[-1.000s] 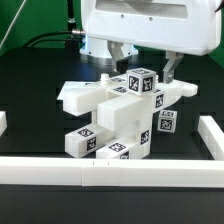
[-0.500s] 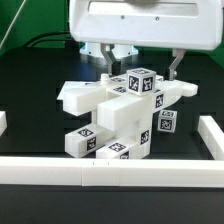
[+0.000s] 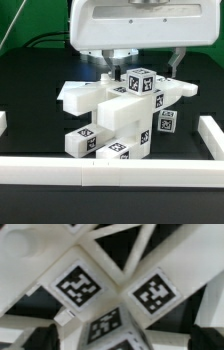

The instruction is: Assemble chair

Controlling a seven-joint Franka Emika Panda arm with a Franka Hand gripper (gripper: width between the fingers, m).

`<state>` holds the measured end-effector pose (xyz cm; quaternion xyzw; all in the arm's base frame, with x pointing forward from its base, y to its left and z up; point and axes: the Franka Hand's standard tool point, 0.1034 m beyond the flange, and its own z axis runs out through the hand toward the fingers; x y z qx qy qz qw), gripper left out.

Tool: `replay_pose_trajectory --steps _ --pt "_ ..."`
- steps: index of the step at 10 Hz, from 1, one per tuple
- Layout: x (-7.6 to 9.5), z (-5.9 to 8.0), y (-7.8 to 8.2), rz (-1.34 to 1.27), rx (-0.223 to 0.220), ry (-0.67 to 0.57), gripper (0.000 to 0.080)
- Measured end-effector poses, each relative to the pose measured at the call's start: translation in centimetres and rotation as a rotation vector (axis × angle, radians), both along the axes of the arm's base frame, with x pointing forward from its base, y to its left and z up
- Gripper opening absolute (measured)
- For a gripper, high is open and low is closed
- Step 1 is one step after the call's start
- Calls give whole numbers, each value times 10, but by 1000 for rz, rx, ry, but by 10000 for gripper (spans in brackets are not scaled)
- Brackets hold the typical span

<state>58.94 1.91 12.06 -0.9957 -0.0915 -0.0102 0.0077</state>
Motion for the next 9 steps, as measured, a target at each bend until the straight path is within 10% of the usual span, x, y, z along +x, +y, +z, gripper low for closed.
replay_pose_trajectory --steps 6,8,9 --pt "1 -1 -4 312 -28 -6 639" --pt "1 -2 -4 292 -27 -5 290" --pt "1 -2 -4 274 -27 -5 290"
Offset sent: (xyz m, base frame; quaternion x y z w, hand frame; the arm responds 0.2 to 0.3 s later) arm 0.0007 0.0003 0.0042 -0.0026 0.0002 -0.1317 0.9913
